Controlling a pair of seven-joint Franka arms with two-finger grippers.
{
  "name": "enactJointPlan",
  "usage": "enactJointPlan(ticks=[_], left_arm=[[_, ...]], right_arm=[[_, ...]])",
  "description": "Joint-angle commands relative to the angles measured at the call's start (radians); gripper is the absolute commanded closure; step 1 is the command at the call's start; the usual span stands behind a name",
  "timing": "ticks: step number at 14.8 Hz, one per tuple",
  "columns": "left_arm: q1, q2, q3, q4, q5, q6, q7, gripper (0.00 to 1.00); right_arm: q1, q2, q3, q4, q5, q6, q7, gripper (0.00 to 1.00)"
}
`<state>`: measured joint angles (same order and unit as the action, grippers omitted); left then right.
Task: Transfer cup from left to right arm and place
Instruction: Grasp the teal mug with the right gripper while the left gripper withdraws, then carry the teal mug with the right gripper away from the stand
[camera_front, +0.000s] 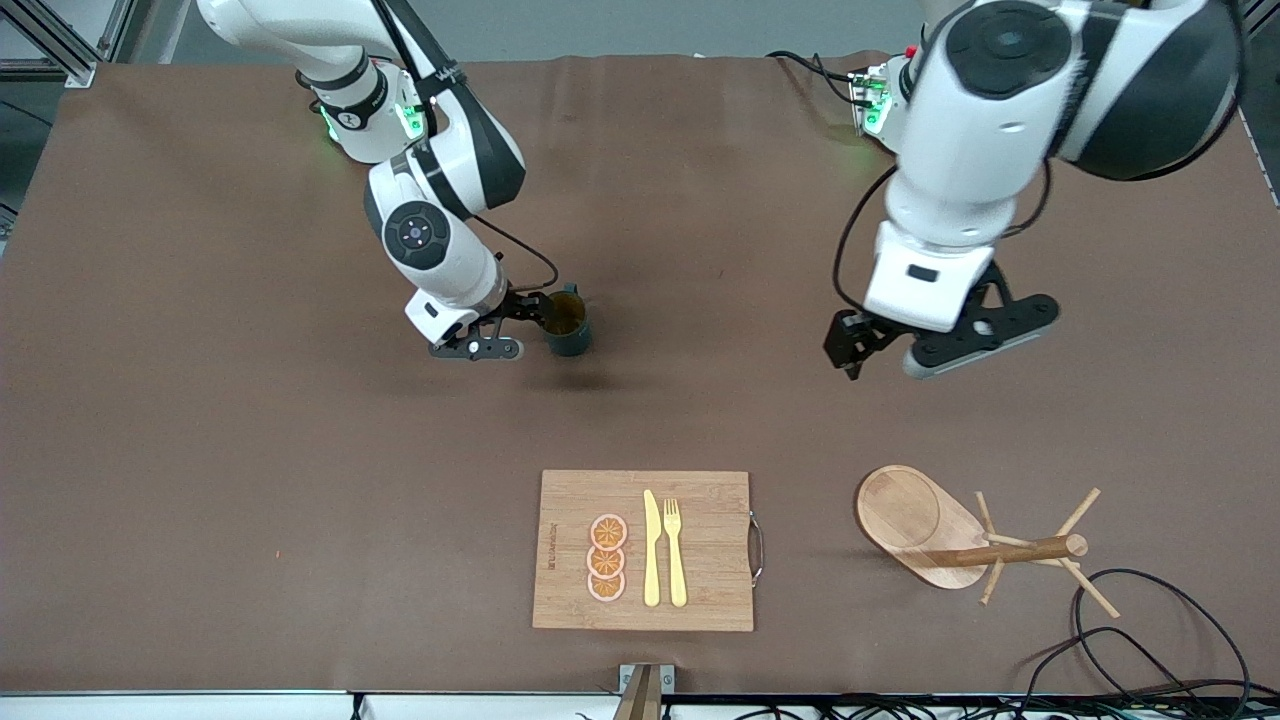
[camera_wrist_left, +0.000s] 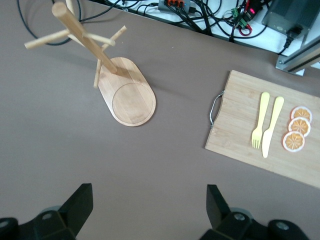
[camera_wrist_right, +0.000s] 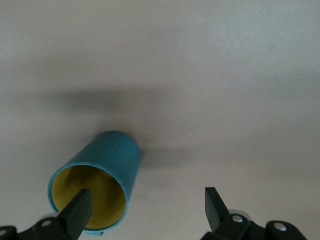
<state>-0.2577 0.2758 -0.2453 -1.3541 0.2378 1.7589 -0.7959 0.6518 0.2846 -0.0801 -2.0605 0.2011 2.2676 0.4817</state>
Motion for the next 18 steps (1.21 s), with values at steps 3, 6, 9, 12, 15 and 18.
enactJointPlan(ticks=[3,6,9,12,15,18], left_arm=[[0.087,-0.069,-0.009,-0.008,-0.081,-0.074,0.214,0.0],[0.121,-0.125,0.006,-0.022,-0.123,-0.123,0.399,0.0],[0.159,-0.194,0.035,-0.057,-0.155,-0.174,0.532,0.0],[0.198,-0.23,0.081,-0.062,-0.259,-0.263,0.54,0.0],[0.204,-0.248,0.095,-0.066,-0.261,-0.268,0.601,0.0],[0.23,-0.282,0.095,-0.109,-0.262,-0.268,0.698,0.0]], right_arm=[[0.058,-0.038,-0.01,-0.089,0.027,0.112,0.04,0.12],[0.069,-0.022,-0.01,-0.096,0.026,0.142,0.04,0.36],[0.078,-0.016,-0.01,-0.127,0.026,0.199,0.04,0.49],[0.089,-0.007,-0.01,-0.136,0.026,0.224,0.04,0.63],[0.091,-0.004,-0.01,-0.136,0.026,0.222,0.04,0.79],[0.095,-0.004,-0.012,-0.136,0.026,0.222,0.035,0.91]])
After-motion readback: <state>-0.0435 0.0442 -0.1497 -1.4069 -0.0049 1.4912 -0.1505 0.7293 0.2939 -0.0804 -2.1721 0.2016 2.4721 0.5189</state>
